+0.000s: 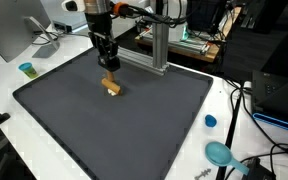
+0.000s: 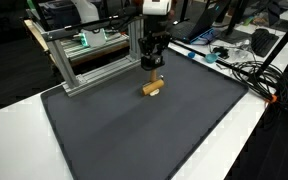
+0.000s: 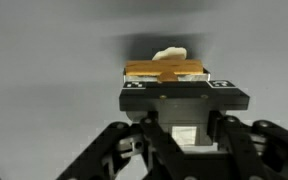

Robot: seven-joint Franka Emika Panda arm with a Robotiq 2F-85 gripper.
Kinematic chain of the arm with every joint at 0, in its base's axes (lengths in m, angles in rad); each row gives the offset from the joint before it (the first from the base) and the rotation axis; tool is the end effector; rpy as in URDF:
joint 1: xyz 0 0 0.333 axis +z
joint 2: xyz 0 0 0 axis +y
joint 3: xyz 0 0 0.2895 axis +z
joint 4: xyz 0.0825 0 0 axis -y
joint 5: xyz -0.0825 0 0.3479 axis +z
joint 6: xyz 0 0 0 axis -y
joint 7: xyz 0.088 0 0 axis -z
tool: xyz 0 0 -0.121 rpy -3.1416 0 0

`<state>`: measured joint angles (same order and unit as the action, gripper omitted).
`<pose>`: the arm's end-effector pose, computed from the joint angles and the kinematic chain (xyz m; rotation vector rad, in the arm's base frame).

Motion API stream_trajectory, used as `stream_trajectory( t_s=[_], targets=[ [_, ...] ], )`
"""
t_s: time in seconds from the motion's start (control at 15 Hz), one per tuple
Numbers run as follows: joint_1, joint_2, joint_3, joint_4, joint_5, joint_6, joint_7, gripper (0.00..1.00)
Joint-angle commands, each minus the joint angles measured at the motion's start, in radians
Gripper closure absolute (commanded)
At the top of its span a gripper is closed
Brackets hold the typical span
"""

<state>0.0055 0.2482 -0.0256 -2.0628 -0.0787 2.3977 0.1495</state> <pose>0.5616 -0.0124 0.3068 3.0773 -0.1739 0.1394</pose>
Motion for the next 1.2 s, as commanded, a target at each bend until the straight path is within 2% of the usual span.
stream_trajectory(
  t_s=[0.0,0.4,0.73,1.13],
  targets=[
    [-0.009,0.069,0.004,0.061,0.049,0.006,-0.01,0.78],
    [-0.018,0.092,-0.004,0.11,0.08,0.011,0.011,0.78],
    [-0.013,-0.107,-0.022,-0.039,0.029,0.052,-0.007,0.78],
    [0.001,-0.099,-0.014,-0.035,-0.005,0.009,0.028,0.78]
  ],
)
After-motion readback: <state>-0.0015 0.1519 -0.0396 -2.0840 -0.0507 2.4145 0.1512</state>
